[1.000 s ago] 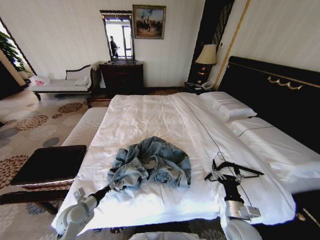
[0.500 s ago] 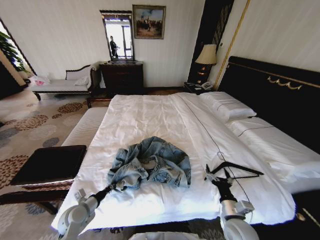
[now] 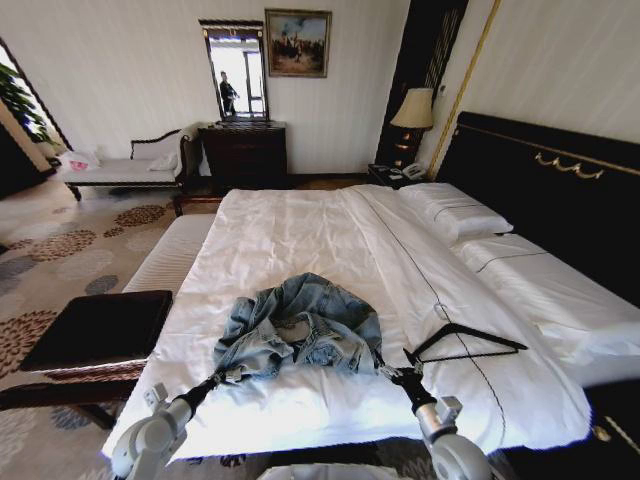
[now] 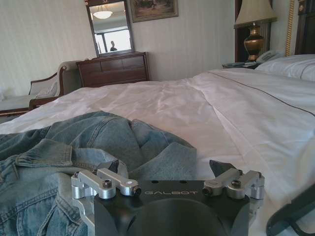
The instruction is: Pick up the clothes from the bed and hang them on the clothes hanger.
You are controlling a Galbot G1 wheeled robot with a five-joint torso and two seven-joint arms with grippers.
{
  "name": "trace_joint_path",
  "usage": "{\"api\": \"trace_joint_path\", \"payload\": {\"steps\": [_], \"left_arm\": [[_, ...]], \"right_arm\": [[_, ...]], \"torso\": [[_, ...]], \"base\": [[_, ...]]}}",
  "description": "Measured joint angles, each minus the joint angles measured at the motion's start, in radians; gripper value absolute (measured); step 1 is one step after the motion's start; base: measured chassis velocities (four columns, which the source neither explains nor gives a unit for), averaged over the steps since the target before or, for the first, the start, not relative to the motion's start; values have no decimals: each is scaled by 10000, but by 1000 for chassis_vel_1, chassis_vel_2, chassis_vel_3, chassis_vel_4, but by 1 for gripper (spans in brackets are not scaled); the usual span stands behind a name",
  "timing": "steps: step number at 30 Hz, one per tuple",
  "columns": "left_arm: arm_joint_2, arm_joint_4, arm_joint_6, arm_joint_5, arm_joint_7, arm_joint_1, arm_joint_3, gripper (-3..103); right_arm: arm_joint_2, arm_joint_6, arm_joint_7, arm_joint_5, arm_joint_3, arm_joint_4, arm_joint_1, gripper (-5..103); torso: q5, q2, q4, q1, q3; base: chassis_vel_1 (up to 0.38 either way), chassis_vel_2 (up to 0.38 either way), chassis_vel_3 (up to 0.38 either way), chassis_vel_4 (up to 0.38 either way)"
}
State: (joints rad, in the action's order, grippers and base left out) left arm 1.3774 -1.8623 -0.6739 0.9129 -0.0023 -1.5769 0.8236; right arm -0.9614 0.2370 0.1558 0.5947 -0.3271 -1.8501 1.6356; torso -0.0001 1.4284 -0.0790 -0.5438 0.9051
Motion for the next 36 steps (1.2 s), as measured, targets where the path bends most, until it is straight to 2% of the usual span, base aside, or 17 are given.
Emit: {"api": "trace_joint_path", "payload": {"steps": [3,9,10,13,14,18,23,29,33,36], "left_arm": [[173,33,117,-453,98,-82,-134,7],[419,89,184,-763,120,-136,-249,7],[444,107,195,-802,120,-135,-258,7],[489,121,202,-860,119,-125,-269,7],[489,121,202,-860,119,-125,-269,7],[542,42,202,-868,105,-146,-264,7],[541,28,205,-887,101,-166,-238,7],[536,-14,206,-886,93,-160,-224,7],[522,-18,205,-884,81,-145,-225,7],[520,-26,206,-884,79,-144,-233,7]], "right_arm": [[-3,52,77,-118,334,293,-448,100],[168,58,160,63,710,679,-1096,100],[216,66,157,232,819,776,-1232,100],[346,-42,240,1552,1309,946,-1673,100],[346,-42,240,1552,1309,946,-1673,100],[436,-483,927,2682,1915,1076,-2299,100],[667,-897,1559,3325,2345,905,-2829,100],[980,-1059,2053,3704,2683,791,-3456,100],[1433,-1779,2979,4485,2950,289,-3910,100],[1673,-2039,3303,4658,3220,180,-4135,100]], "torso": [[1,0,1,0,0],[1,0,3,0,0],[1,-1,3,0,1],[1,0,2,0,0],[1,0,2,0,0],[1,0,1,2,0],[0,0,1,1,1],[1,0,2,2,1],[1,0,1,1,1],[1,0,0,1,0]], "base": [[0,0,0,0],[0,0,0,0],[0,0,0,0],[0,0,0,0],[0,0,0,0],[0,0,0,0],[0,0,0,0],[0,0,0,0],[0,0,0,0],[0,0,0,0]]}}
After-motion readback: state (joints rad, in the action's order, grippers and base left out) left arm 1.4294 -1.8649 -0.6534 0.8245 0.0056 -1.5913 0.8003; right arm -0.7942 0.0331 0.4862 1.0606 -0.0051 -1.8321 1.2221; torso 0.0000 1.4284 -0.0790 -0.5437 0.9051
